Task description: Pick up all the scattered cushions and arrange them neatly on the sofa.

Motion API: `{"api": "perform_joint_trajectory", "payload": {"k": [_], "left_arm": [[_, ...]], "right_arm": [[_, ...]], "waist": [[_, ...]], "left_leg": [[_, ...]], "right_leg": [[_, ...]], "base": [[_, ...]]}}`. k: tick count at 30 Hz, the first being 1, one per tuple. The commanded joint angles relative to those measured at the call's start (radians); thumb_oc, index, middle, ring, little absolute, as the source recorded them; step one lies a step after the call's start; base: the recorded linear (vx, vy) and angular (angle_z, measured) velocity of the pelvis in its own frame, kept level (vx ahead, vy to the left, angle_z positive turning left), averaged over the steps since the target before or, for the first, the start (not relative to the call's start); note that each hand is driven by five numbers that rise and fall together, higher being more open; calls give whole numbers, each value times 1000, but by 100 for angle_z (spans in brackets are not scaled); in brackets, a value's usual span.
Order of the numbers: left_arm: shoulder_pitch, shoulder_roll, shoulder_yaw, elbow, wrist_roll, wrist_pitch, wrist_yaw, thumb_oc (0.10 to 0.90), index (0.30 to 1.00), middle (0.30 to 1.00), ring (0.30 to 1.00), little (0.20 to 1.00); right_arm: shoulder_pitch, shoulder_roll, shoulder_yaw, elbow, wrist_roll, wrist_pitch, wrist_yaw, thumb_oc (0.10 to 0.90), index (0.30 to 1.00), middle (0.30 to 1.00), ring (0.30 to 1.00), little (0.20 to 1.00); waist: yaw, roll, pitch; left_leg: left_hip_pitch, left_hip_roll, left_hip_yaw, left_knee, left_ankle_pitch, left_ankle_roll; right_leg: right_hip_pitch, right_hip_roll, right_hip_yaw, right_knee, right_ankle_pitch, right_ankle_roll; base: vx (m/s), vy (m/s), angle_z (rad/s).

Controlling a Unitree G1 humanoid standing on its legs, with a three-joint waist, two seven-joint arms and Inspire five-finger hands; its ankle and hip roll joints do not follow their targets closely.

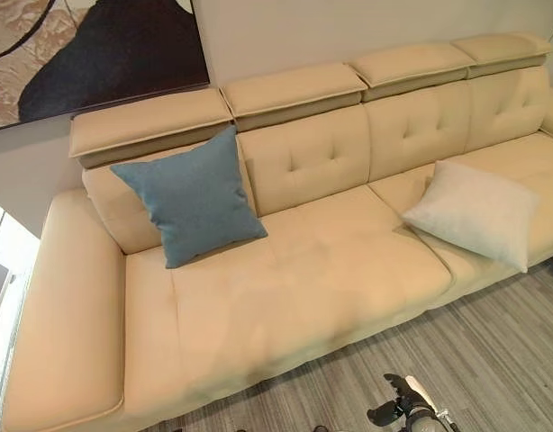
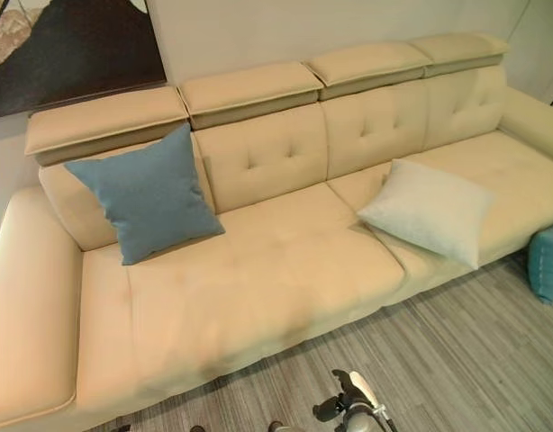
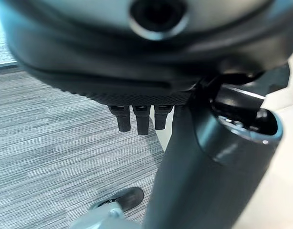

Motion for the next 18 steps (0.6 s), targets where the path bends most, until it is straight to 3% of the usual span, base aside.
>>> {"api": "perform_joint_trajectory", "payload": {"k": [1,4,6,9,14,15,16,17,18], "left_arm": [[-45,34,-1,-9,-48,-42,4,800,900,900,900,900],[-57,44,4,-5,-68,-41,-2,800,900,900,900,900],[-61,50,6,-3,-65,-41,-4,800,900,900,900,900],[-93,101,6,-19,-48,-48,-24,800,900,900,900,900],[-110,160,18,-13,-12,-47,-45,800,900,900,900,900],[-117,171,18,-9,-2,-47,-43,800,900,900,900,900],[-171,113,-20,-17,21,-38,5,800,900,900,900,900],[-172,113,-20,-17,21,-38,5,800,900,900,900,900],[-173,62,-52,-23,70,-25,33,800,900,900,900,900]], "right_arm": [[-82,-18,-10,-27,19,-12,-34,800,900,900,900,900],[-91,-26,-16,-5,19,-5,-28,800,900,900,900,900],[-89,-27,-21,10,19,-3,-25,800,900,900,900,900],[-77,-40,-73,61,55,8,-22,800,900,900,900,900],[-24,-39,-116,95,76,15,-23,800,900,900,900,900],[-24,-39,-116,101,80,16,-24,800,900,900,900,900],[-31,-24,-113,105,87,18,-27,800,900,900,900,900],[-31,-24,-113,105,87,18,-27,800,900,900,900,900],[-26,-2,-105,124,84,14,-34,800,900,900,900,900]], "waist": [[-24,-57,34],[-26,-47,24],[-29,-38,18],[-39,-14,17],[-19,-3,41],[-14,-3,53],[-6,-9,65],[-6,-9,63],[22,-17,61]], "left_leg": [[-47,-89,-170,82,-141,23],[-45,-113,-273,50,-167,32],[-28,-110,-269,20,-170,38],[-7,-121,-246,-31,-156,60],[-17,-146,-236,-61,-141,90],[-28,-146,-226,-60,-137,95],[-33,-142,-210,-59,-139,98],[-36,-142,-210,-59,-137,98],[-40,-132,-174,-70,-138,100]], "right_leg": [[161,14,-3,-267,97,58],[128,16,56,-239,98,66],[121,14,58,-234,95,69],[75,-13,59,-211,119,103],[14,-32,73,-204,165,140],[-8,-33,61,-193,171,143],[-19,-35,26,-184,169,140],[-22,-36,27,-184,170,140],[-5,-67,-101,-198,156,131]], "base": [[-3,115,-93],[-15,145,-101],[-19,155,-58],[-87,338,-28],[-129,205,-38],[-202,107,-49],[-149,57,-40],[-141,13,-66],[-94,-19,-87]]}}
